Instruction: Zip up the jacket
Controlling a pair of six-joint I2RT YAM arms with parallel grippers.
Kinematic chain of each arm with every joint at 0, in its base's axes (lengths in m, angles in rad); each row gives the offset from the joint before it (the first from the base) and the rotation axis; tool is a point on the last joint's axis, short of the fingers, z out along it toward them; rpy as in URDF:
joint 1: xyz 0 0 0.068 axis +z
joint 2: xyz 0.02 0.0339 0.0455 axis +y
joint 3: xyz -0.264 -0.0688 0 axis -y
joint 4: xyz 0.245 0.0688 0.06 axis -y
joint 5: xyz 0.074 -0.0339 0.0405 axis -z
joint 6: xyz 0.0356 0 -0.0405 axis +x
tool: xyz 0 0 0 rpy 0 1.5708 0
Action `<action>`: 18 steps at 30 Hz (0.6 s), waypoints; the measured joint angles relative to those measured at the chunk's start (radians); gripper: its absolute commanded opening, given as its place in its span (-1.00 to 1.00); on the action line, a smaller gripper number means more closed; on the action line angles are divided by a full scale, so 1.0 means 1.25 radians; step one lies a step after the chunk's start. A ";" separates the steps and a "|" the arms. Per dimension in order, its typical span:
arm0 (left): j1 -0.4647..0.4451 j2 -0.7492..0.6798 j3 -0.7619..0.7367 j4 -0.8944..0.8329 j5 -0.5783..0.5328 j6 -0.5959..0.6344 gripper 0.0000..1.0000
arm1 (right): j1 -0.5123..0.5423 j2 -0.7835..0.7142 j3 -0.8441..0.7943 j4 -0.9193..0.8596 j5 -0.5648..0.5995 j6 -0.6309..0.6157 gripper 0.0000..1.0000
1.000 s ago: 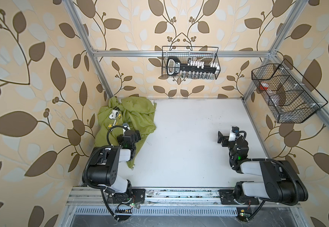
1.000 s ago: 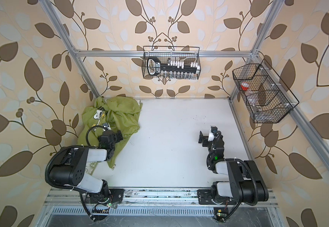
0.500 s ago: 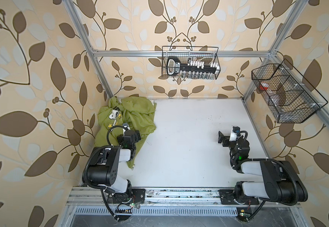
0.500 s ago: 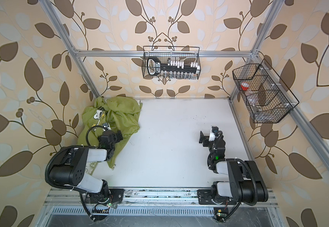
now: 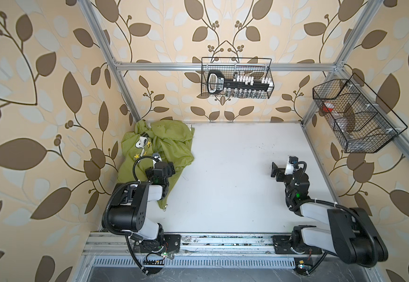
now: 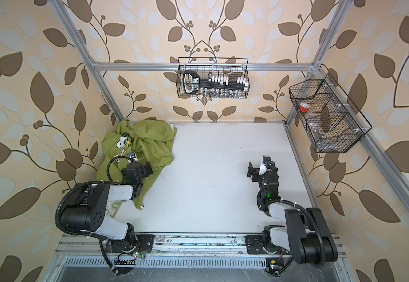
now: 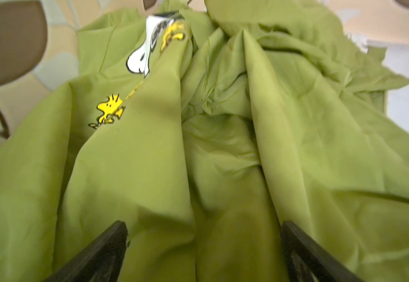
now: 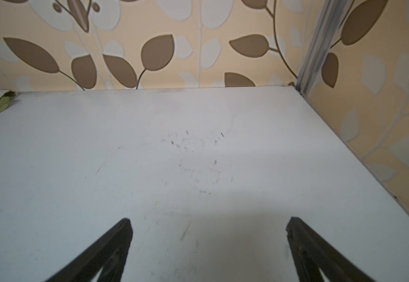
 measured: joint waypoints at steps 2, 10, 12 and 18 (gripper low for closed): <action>0.000 -0.031 0.032 -0.060 0.000 0.001 0.98 | 0.001 -0.080 0.010 -0.044 0.033 0.013 1.00; 0.000 -0.272 0.219 -0.382 -0.045 -0.121 0.98 | 0.000 -0.336 0.089 -0.366 0.137 0.139 1.00; 0.000 -0.295 0.313 -0.494 -0.060 -0.175 0.98 | -0.023 -0.370 0.148 -0.490 0.137 0.218 0.98; 0.002 -0.302 0.558 -0.794 0.026 -0.242 0.98 | -0.125 -0.389 0.316 -0.808 -0.074 0.344 0.55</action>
